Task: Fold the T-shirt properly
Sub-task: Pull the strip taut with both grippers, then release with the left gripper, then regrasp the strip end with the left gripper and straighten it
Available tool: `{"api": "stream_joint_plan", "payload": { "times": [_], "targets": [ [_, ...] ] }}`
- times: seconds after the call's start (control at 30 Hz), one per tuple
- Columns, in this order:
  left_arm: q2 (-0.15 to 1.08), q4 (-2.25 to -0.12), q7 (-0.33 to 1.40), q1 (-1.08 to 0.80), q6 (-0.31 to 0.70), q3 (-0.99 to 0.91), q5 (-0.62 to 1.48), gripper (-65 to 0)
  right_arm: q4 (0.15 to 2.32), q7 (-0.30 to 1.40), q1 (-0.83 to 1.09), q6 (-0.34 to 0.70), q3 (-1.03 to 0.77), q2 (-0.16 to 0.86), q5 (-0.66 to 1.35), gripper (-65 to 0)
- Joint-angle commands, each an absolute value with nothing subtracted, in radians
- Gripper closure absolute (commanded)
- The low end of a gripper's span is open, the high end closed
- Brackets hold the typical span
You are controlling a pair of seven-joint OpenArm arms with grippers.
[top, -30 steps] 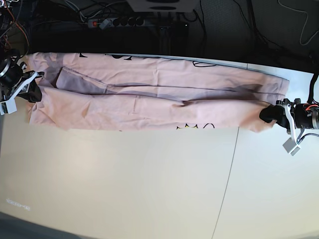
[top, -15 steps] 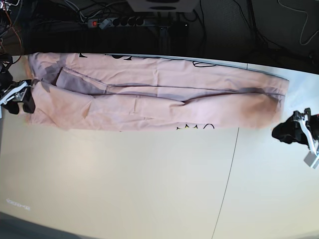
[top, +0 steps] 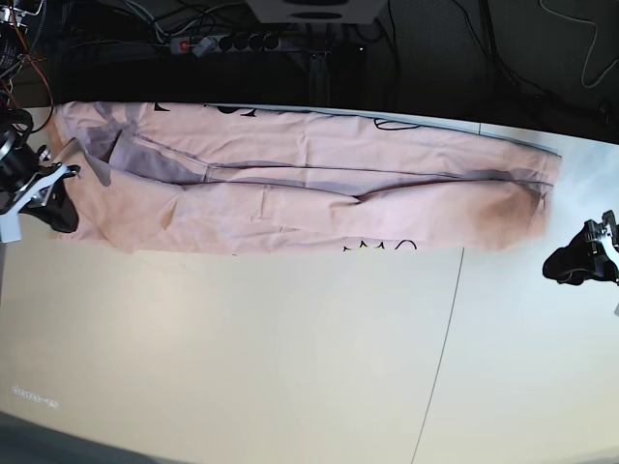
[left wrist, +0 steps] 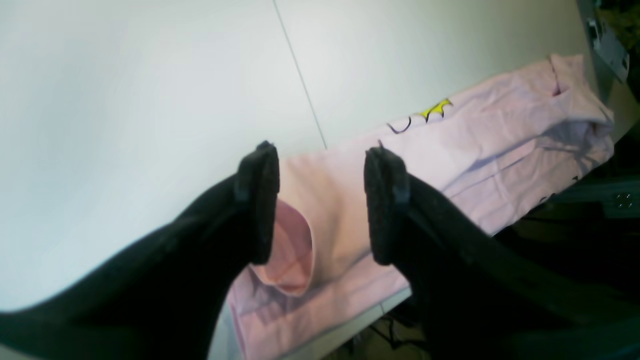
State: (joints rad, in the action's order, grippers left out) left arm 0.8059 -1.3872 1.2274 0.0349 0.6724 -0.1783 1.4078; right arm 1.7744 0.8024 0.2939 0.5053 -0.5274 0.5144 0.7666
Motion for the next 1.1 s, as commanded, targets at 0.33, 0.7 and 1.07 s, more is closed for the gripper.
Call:
{"api": "stream_joint_plan", "payload": {
  "times": [0.33,0.7,1.07],
  "targets": [
    [0.829,-1.393,1.168,-0.12,0.698,-0.189,1.395,-47.4,1.765,0.699,0.289,0.583,-0.318,0.458,0.587,0.0],
    [0.828,-1.315,1.028,-0.139,0.698,-0.189,1.258,-47.4,1.765,0.704,0.292,0.583,-0.317,0.451,0.587,0.0],
    [0.828,-1.31,1.085,-0.138,0.698,-0.189,1.398,-47.4,1.765,0.704,0.292,0.583,-0.318,0.451,0.587,0.0]
  ]
}}
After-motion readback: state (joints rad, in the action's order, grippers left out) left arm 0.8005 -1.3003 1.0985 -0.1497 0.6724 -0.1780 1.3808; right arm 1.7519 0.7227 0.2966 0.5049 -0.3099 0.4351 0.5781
